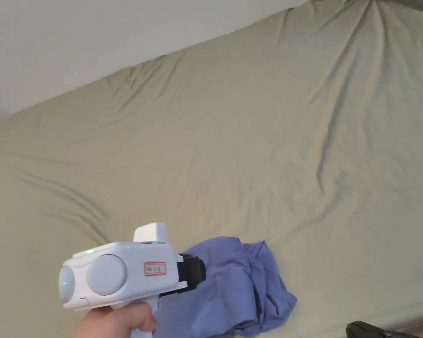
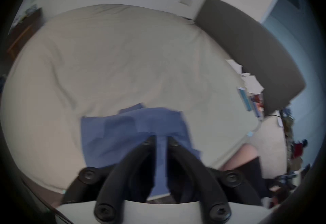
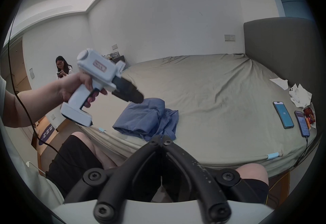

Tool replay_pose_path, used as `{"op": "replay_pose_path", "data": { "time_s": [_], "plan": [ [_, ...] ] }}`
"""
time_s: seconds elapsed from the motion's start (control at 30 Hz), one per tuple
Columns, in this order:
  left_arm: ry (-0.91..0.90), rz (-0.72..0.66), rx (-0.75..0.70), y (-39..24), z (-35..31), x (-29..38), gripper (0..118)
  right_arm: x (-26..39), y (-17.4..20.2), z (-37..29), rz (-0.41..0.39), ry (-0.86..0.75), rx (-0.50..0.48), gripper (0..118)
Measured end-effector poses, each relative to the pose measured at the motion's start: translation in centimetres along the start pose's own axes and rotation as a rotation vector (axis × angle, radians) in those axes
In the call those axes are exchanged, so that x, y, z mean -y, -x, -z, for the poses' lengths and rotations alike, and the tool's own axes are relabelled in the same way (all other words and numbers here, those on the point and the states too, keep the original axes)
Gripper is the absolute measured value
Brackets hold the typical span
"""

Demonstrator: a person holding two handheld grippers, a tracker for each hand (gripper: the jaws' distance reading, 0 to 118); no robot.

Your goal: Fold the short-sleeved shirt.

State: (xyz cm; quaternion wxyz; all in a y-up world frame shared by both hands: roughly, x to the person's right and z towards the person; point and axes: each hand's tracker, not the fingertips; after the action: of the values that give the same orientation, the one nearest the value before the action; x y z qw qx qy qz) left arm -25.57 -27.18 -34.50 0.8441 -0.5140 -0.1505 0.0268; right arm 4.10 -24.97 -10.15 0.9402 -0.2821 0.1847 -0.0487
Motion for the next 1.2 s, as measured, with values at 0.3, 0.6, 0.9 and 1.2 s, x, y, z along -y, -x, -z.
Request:
{"op": "replay_pose_path", "data": {
  "time_s": [0.3, 0.6, 0.9, 1.2],
  "plan": [
    [0.046, -0.014, 0.077, -6.3, 9.4, 1.6, 0, 0.1, -0.2, -0.2, -0.008, 0.029, 0.024, 2],
    [-0.273, 0.015, 0.293, -1.0, -3.5, 3.0, 0, -3.8, 1.4, 8.1, -0.024, 0.066, -0.096, 1],
    [-0.369, -0.195, 0.272, 12.5, -8.5, 6.5, 0, -4.6, -0.3, 28.9, 0.051, 0.379, -0.015, 1],
    [-0.158, -0.21, 0.595, 19.0, -0.1, 5.5, 69, -2.8, -3.3, 27.3, 0.06, 0.347, -0.066, 1]
  ]
}}
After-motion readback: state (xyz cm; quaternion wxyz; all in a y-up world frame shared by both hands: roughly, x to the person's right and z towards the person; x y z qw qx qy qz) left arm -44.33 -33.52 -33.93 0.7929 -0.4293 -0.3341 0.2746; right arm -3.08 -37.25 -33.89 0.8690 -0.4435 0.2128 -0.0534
